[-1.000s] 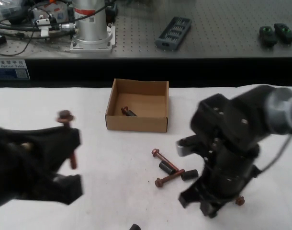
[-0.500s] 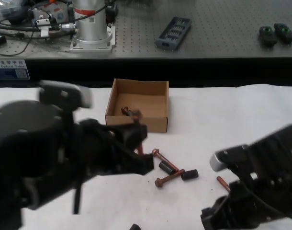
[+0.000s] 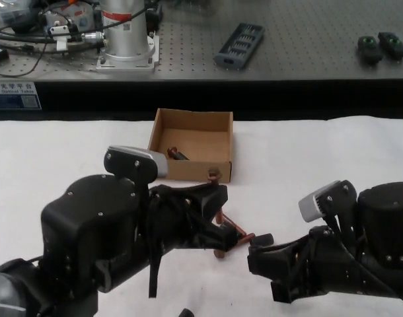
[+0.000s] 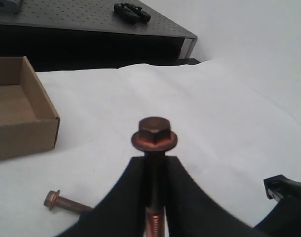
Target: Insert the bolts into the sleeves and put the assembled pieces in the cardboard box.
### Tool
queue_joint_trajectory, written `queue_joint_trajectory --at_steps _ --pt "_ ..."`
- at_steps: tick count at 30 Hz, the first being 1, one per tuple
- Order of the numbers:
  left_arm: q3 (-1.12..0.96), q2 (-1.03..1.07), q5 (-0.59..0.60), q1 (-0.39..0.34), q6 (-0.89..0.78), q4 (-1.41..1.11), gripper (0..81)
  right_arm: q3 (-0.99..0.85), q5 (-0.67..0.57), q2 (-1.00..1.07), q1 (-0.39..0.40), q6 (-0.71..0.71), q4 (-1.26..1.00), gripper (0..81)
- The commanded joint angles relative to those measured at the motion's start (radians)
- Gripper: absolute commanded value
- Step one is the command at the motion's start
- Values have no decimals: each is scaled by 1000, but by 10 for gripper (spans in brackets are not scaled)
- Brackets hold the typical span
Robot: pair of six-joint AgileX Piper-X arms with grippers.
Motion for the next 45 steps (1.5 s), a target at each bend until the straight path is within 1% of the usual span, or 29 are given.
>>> queue_joint_trajectory --at_steps 1,6,10,14,17,22,28,31,34,39,42,45 --pt "-5 43 1 2 0 -51 6 30 -48 -10 -7 -22 -95 23" --pt "-5 101 -35 2 0 -153 6 86 -71 -10 -7 -22 -212 23" --pt "-5 128 -23 7 -33 -226 6 95 -87 0 -7 -26 -218 23" --pt "-5 128 -11 7 -58 -252 6 95 -98 46 -7 -45 -285 23" --pt "-5 128 40 7 -101 -282 6 85 -135 99 -10 -36 -344 23" --pt "-5 128 135 7 -155 -285 6 68 -147 174 -9 -30 -388 23" --pt "-5 128 206 7 -167 -225 6 39 -183 192 -9 -64 -387 23" --pt "-1 128 214 18 -167 -202 6 38 -187 192 -9 -75 -382 23" --pt "-1 128 238 35 -163 -180 6 38 -203 192 -9 -86 -382 23" --pt "-1 128 293 84 -163 -180 6 38 -205 195 -9 -89 -382 23" --pt "-1 128 360 111 -166 -166 6 38 -205 194 -9 -91 -382 23" --pt "-1 128 422 121 -170 -132 6 38 -229 194 -9 -90 -384 23"
